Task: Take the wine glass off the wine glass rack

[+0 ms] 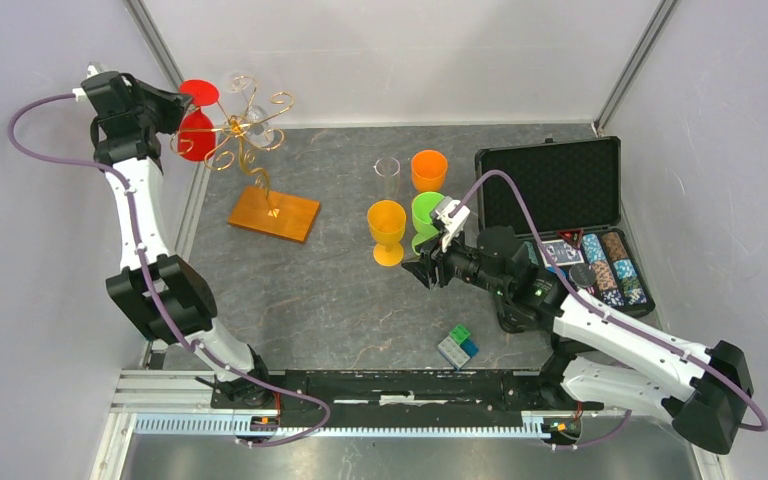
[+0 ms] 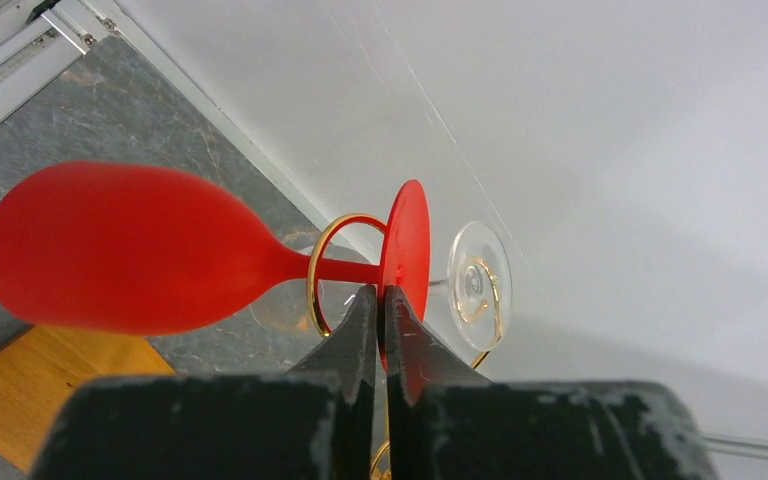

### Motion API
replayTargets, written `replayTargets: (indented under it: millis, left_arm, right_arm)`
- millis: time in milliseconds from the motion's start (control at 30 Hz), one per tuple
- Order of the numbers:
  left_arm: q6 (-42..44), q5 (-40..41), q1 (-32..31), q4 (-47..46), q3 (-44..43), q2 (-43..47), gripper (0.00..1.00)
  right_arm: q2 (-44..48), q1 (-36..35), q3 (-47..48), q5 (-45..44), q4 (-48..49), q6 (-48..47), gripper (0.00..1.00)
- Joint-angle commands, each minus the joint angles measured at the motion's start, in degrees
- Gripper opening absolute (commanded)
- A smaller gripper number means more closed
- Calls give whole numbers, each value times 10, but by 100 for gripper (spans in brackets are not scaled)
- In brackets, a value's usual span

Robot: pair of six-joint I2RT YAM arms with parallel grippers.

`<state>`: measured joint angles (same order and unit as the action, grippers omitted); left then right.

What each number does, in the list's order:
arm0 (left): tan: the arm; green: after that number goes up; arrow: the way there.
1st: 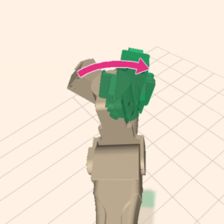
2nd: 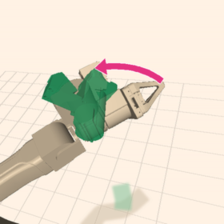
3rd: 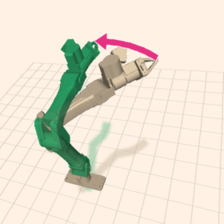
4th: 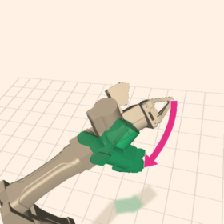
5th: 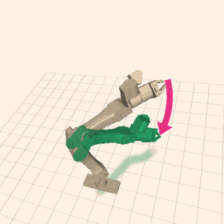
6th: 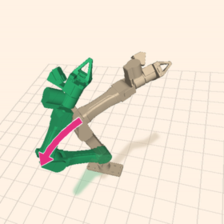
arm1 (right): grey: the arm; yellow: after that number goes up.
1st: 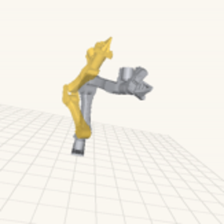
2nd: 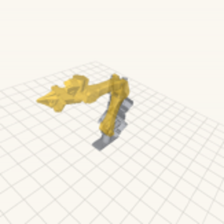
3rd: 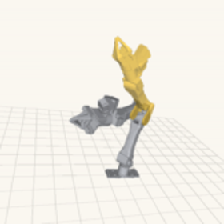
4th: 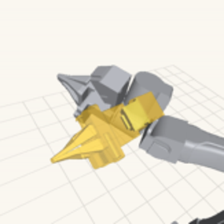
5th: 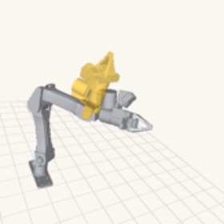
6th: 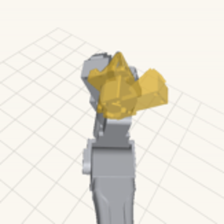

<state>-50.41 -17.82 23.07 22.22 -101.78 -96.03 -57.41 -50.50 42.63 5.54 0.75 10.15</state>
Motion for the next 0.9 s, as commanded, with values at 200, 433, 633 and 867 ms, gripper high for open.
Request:
replayTargets:
  millis: [200,433,633,867]
  left_arm:
    - [-22,80,-4,-77,83,86,2]
    - [-57,48,-3,-115,92,88,2]
    - [-78,35,-3,-141,100,88,2]
    - [-98,3,-3,-192,115,76,2]
  right_arm:
    - [-2,0,25,-18,14,-16,51]
    - [-3,1,20,-16,25,-12,51]
    - [-1,0,14,-15,29,-9,51]
    - [0,0,12,-16,29,-12,51]
